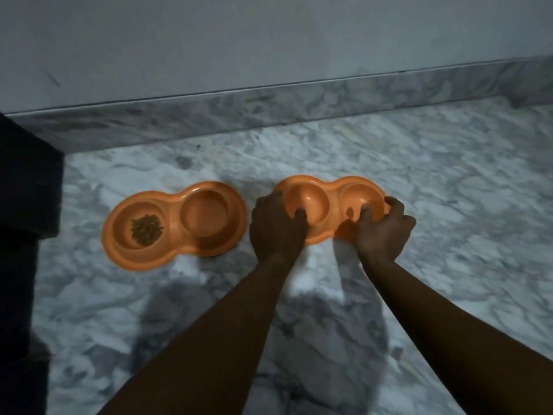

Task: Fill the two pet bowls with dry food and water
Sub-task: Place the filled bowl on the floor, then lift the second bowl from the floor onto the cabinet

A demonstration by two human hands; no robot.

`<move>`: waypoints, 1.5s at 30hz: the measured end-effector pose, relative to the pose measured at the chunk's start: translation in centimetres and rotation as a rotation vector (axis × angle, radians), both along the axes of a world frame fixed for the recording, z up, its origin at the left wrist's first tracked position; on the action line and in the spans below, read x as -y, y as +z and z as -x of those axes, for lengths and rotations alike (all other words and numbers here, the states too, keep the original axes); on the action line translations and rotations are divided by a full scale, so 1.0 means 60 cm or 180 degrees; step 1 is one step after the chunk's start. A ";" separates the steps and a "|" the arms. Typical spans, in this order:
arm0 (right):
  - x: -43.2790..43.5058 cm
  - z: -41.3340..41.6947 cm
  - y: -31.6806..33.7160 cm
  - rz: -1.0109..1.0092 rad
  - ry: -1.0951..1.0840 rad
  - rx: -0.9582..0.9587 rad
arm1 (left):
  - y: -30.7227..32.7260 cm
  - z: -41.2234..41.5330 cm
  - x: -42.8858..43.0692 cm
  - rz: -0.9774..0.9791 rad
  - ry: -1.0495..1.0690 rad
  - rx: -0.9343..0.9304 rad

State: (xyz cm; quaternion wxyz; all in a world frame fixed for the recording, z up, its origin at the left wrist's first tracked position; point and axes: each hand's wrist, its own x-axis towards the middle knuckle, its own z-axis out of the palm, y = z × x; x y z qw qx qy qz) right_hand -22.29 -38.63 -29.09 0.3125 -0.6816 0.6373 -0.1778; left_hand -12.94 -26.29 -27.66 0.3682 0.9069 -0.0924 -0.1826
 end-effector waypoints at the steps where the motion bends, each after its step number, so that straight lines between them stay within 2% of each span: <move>1: 0.015 0.009 -0.005 -0.0226 -0.0115 -0.0106 | -0.003 -0.003 0.019 -0.0277 0.0160 -0.0090; 4: 0.049 0.034 -0.026 -0.0723 0.0013 -0.0263 | -0.026 -0.007 0.053 -0.0795 0.0258 -0.0380; 6: 0.051 0.042 -0.032 -0.0730 -0.0005 -0.0124 | -0.040 -0.007 0.052 -0.0809 0.0182 -0.0422; 10: 0.027 0.054 -0.002 -0.0620 -0.0298 0.0241 | -0.026 0.002 0.026 -0.0247 0.0242 -0.0405; 15: -0.028 0.091 0.116 -0.0645 -0.0388 0.0436 | 0.093 0.019 -0.028 0.0243 0.0454 -0.0607; 18: -0.070 0.111 0.227 -0.0691 -0.0425 0.0468 | 0.211 0.033 -0.069 0.0360 0.0498 -0.0732; 21: -0.136 0.116 0.408 -0.0793 -0.0502 0.0494 | 0.374 0.035 -0.135 0.0452 0.0482 -0.0816; 26: -0.251 0.113 0.758 -0.0704 -0.0449 0.0798 | 0.735 0.028 -0.265 0.0561 0.0504 -0.0642; 31: -0.355 0.086 1.125 -0.0513 -0.0197 0.1209 | 1.090 0.003 -0.408 0.0950 0.0557 -0.0297; 35: -0.422 0.045 1.346 -0.0346 0.0128 0.1545 | 1.303 -0.004 -0.502 0.1151 0.0669 0.0100; 39: -0.492 -0.010 1.501 -0.0151 0.0476 0.1904 | 1.450 -0.017 -0.607 0.1278 0.0719 0.0563; 41: -0.525 -0.039 1.543 -0.0156 0.0669 0.1991 | 1.499 -0.032 -0.658 0.1279 0.0753 0.0629; 45: -0.669 -0.104 1.617 -0.0202 0.1342 0.2117 | 1.594 -0.049 -0.828 0.1332 0.1236 0.0964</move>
